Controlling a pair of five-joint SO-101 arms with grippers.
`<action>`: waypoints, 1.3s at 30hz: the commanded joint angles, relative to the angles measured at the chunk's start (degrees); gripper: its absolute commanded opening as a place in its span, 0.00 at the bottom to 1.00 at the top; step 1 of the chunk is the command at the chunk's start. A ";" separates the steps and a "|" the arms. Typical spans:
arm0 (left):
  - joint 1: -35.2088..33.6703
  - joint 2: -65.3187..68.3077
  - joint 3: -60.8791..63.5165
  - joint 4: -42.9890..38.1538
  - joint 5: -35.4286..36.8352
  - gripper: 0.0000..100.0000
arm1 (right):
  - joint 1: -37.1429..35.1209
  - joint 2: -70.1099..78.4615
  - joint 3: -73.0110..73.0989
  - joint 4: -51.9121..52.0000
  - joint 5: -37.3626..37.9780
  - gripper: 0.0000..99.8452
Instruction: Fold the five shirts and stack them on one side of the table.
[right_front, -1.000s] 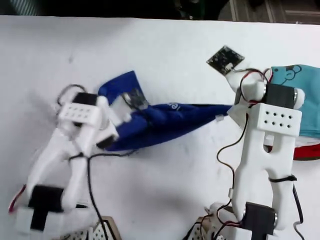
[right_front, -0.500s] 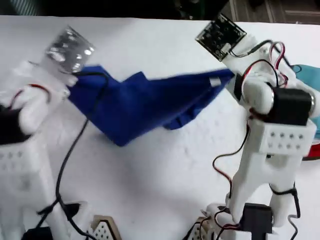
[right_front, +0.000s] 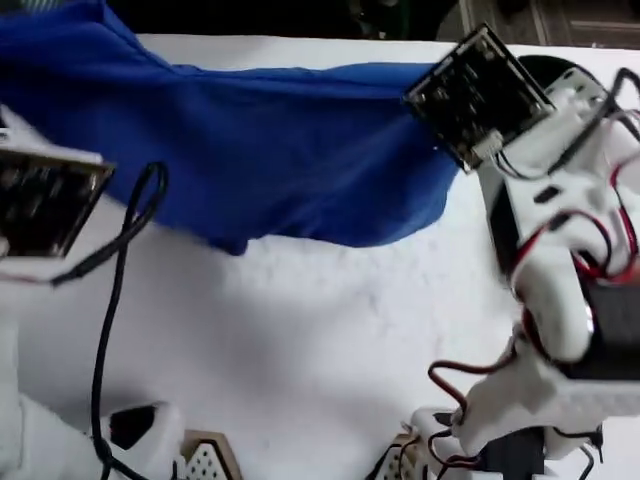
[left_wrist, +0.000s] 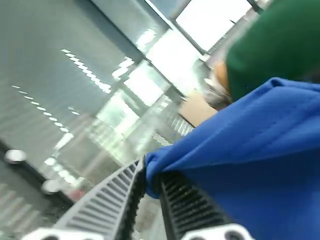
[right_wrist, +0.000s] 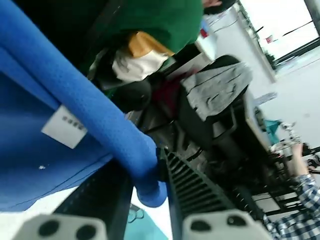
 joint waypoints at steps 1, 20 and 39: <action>-2.07 -0.66 -4.75 -2.64 -0.53 0.02 | 2.86 -1.36 -4.13 -0.84 -0.44 0.02; -6.37 -0.75 -23.38 12.66 -6.86 0.02 | 14.90 -17.36 -0.35 4.79 -0.09 0.02; -6.37 2.51 -17.32 19.96 -6.95 0.02 | 14.37 -37.85 47.47 -12.62 0.26 0.02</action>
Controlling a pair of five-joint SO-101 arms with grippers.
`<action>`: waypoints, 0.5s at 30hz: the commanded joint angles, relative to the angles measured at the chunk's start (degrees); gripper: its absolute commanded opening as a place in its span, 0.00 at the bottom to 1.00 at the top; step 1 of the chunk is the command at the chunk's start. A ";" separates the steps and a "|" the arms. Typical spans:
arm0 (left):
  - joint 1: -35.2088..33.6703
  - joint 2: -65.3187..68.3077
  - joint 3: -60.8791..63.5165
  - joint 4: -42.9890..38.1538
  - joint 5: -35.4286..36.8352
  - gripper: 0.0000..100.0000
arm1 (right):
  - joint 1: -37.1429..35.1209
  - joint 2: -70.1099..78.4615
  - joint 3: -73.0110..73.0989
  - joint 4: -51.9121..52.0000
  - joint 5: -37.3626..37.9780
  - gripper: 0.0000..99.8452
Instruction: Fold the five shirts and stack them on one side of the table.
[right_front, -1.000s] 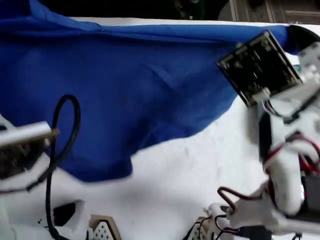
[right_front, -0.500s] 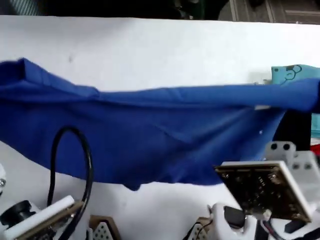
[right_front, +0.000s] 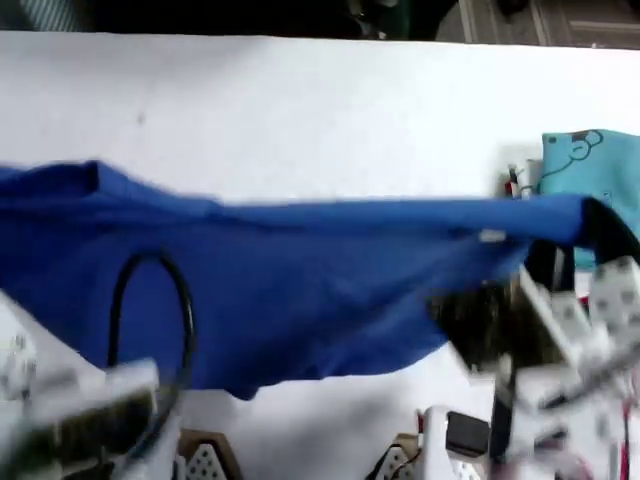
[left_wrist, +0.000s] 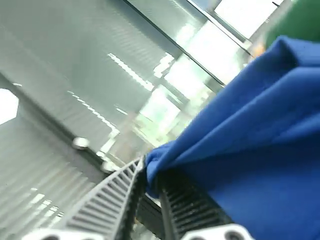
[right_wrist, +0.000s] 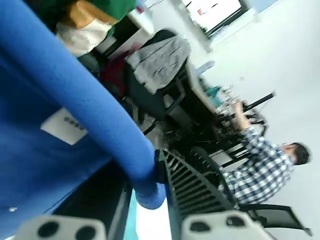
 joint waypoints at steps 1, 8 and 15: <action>-0.31 3.30 6.24 -4.48 -0.53 0.02 | -1.63 -0.04 7.56 -7.52 0.70 0.02; 1.54 4.26 26.37 -13.45 -5.10 0.02 | -11.56 -0.04 23.91 -15.52 4.13 0.02; 6.81 4.35 51.43 -27.34 -9.05 0.02 | -16.31 0.13 44.13 -34.59 4.31 0.02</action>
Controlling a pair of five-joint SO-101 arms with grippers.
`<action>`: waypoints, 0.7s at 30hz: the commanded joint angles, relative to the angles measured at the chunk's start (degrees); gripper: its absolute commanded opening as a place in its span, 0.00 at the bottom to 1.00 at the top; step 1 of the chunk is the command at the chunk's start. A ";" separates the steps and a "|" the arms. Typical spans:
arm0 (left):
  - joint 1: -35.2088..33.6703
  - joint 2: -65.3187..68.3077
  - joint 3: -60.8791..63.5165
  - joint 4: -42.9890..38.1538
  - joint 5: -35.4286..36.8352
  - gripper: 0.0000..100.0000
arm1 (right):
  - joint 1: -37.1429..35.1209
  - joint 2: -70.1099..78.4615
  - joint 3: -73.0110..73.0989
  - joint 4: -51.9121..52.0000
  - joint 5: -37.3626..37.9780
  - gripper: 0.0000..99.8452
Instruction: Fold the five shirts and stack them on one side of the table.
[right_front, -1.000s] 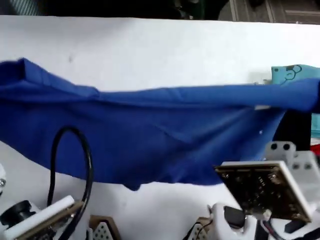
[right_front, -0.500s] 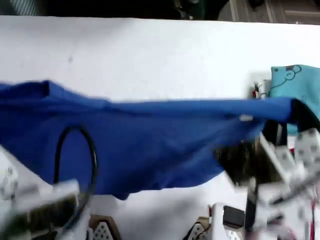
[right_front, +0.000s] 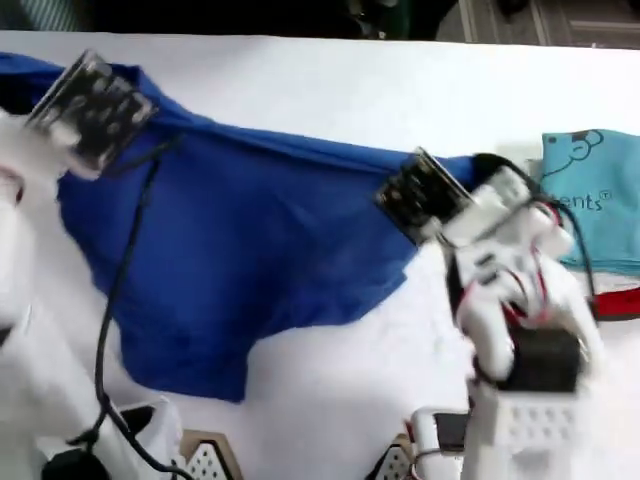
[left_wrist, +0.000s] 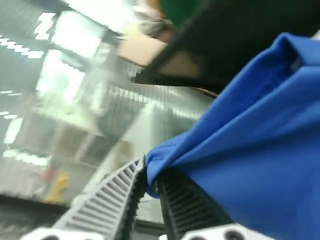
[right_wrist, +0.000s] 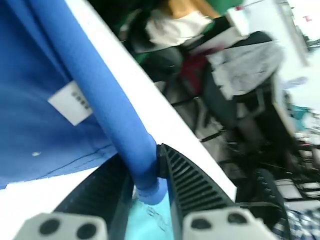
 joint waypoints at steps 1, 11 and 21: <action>1.98 -0.13 12.40 -9.93 -0.70 0.02 | -2.33 -0.13 8.35 -12.18 0.62 0.02; 1.98 0.13 38.24 -40.18 -0.79 0.02 | -3.82 22.20 4.75 -31.96 0.35 0.02; 0.57 21.85 25.58 -50.37 -5.10 0.02 | -7.69 48.13 -19.43 -37.23 0.26 0.02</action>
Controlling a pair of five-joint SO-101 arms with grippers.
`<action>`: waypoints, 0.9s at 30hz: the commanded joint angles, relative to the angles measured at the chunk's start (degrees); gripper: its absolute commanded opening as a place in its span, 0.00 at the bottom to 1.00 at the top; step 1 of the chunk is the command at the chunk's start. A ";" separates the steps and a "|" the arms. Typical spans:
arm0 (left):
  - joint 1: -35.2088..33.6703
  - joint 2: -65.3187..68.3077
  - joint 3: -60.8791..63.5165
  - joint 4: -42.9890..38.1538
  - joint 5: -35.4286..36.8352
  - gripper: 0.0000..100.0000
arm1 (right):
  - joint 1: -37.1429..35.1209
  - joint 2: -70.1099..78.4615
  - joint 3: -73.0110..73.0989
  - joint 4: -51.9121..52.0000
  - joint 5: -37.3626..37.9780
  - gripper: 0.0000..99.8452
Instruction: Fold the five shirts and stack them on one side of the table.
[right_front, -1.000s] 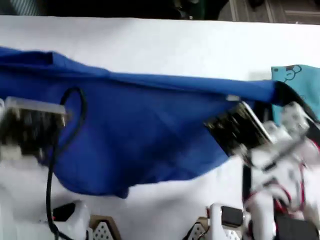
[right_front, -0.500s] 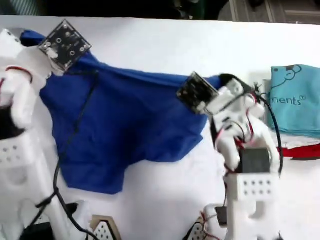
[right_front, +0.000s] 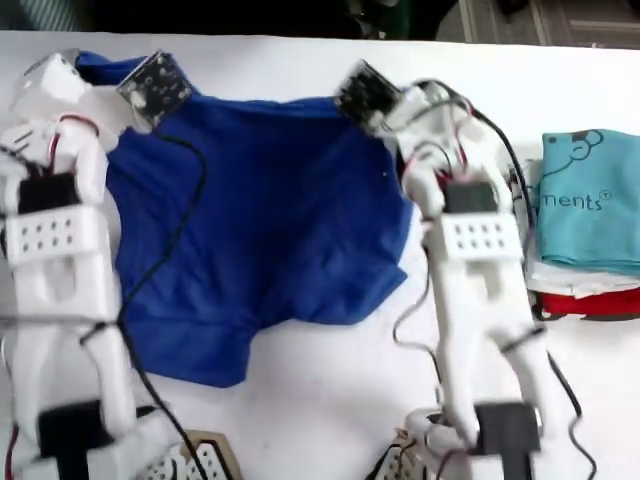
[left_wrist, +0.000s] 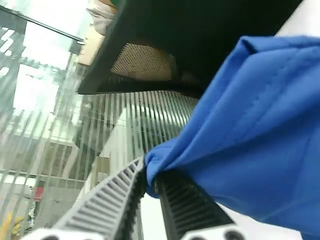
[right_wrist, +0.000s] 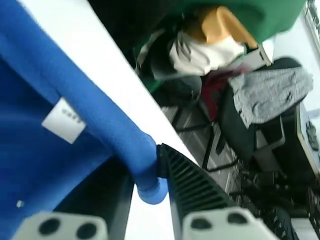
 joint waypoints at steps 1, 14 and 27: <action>-0.66 8.84 -12.13 -1.49 -0.44 0.02 | -1.80 7.69 -11.16 -3.21 0.18 0.02; -1.45 31.96 -47.65 19.69 -2.64 0.02 | -4.35 39.69 -45.63 -6.29 0.18 0.02; -1.36 33.89 -58.02 55.56 -5.01 0.02 | -2.42 46.64 -53.01 16.66 0.26 0.02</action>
